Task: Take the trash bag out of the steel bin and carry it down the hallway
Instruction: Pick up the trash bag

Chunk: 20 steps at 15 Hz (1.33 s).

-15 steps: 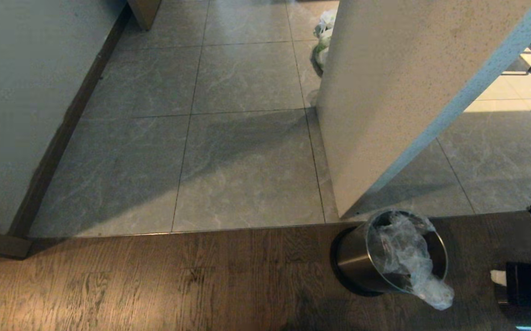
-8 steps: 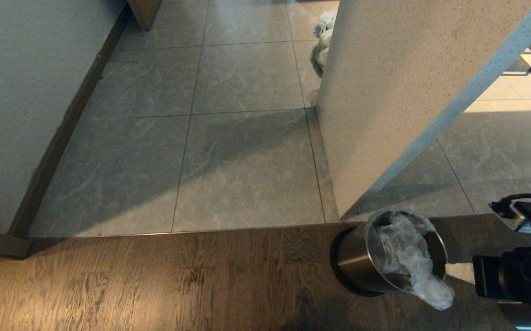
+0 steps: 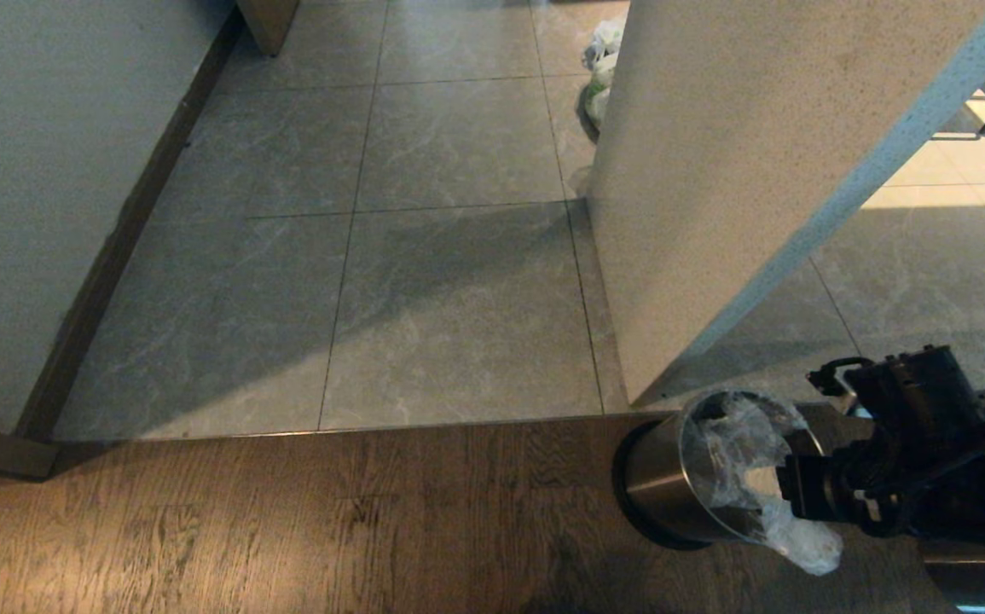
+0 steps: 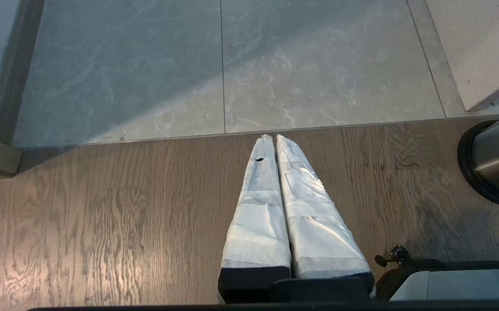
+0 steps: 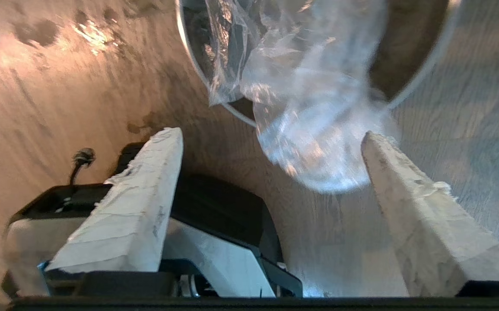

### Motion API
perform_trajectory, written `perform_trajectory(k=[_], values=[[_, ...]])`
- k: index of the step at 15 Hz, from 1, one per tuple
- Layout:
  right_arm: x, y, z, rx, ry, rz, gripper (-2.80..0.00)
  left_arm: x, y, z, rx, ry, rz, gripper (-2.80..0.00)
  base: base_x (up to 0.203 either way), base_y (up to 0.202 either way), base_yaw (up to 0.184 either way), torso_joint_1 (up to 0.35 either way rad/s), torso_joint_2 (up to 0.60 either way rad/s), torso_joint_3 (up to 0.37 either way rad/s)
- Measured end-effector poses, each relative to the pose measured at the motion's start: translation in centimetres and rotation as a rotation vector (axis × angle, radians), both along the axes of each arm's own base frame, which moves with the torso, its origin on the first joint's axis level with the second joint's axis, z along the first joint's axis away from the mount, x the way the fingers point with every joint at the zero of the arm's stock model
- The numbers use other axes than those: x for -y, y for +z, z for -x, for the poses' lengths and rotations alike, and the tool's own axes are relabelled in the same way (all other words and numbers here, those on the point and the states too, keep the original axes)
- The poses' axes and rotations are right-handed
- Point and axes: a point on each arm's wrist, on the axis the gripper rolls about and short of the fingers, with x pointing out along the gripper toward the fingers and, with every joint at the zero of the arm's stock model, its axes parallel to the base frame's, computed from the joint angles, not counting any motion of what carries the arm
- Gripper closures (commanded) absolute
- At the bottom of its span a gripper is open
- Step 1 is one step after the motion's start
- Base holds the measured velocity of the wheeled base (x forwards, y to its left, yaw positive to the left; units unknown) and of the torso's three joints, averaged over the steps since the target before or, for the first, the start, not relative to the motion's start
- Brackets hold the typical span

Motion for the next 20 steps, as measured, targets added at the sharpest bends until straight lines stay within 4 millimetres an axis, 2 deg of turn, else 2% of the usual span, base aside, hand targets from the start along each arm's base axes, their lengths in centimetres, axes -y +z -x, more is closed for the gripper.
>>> perform_trajectory(k=[5,11,13,20], values=[[-0.9,-3.8,-3.0,-0.087,-0.017,0.051,-2.80,0.0,0.0,0.0,0.000,0.000,0.000,0.00,0.000,0.000,0.000,0.000,0.00,0.000],[-1.6,-6.7,-5.7,-0.078,-0.054,0.081,-2.80,0.0,0.0,0.0,0.000,0.000,0.000,0.00,0.000,0.000,0.000,0.000,0.00,0.000],[-1.5,-7.3,-6.0,-0.086,-0.061,0.086,-2.80,0.0,0.0,0.0,0.000,0.000,0.000,0.00,0.000,0.000,0.000,0.000,0.00,0.000],[-0.4,-7.3,-7.3,-0.046,-0.116,0.085,-2.80,0.0,0.0,0.0,0.000,0.000,0.000,0.00,0.000,0.000,0.000,0.000,0.00,0.000]])
